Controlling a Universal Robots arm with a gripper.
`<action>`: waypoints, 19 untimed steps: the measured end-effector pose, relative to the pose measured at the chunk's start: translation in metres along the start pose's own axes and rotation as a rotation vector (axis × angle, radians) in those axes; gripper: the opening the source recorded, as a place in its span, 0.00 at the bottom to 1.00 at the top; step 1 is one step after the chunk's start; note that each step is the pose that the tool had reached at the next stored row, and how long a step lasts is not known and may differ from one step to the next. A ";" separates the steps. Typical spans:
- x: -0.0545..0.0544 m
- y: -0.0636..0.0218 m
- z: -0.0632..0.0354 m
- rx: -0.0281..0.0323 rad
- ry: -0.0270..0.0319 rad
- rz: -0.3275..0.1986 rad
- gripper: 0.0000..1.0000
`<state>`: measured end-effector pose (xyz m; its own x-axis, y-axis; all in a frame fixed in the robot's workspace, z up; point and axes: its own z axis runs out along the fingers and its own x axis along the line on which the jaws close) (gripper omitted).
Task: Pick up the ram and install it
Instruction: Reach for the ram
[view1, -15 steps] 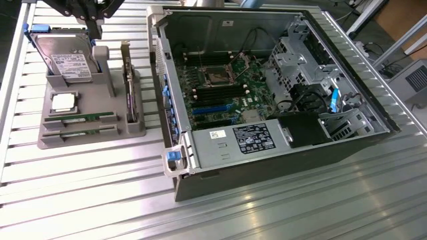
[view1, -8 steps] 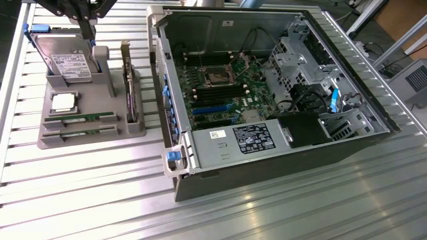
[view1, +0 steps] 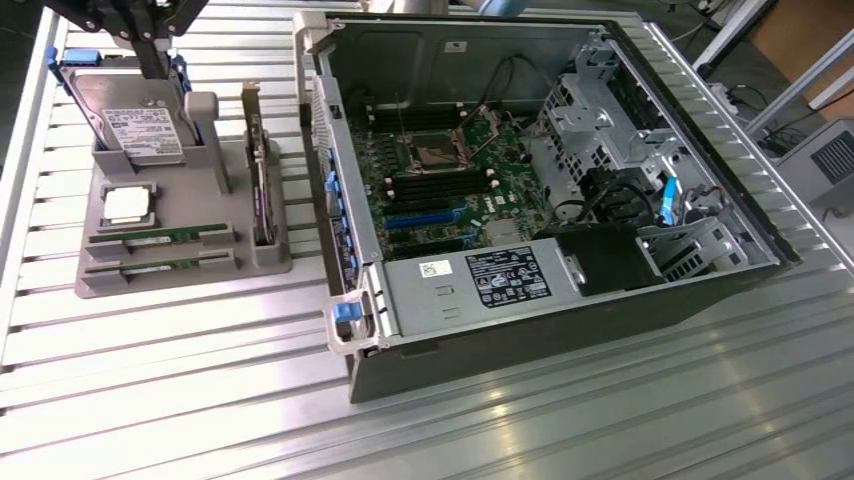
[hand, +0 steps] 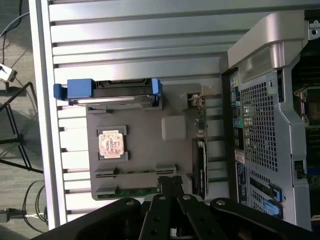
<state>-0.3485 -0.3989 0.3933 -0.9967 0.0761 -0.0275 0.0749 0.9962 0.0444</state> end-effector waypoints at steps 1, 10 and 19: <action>0.003 -0.0002 -0.0001 0.0000 0.0000 0.000 0.11; 0.022 -0.0016 -0.0006 0.0000 -0.0005 0.000 0.11; 0.048 -0.0036 -0.0015 -0.0001 -0.0012 0.000 0.11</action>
<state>-0.3962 -0.3989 0.3933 -0.9967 0.0762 -0.0287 0.0749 0.9962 0.0445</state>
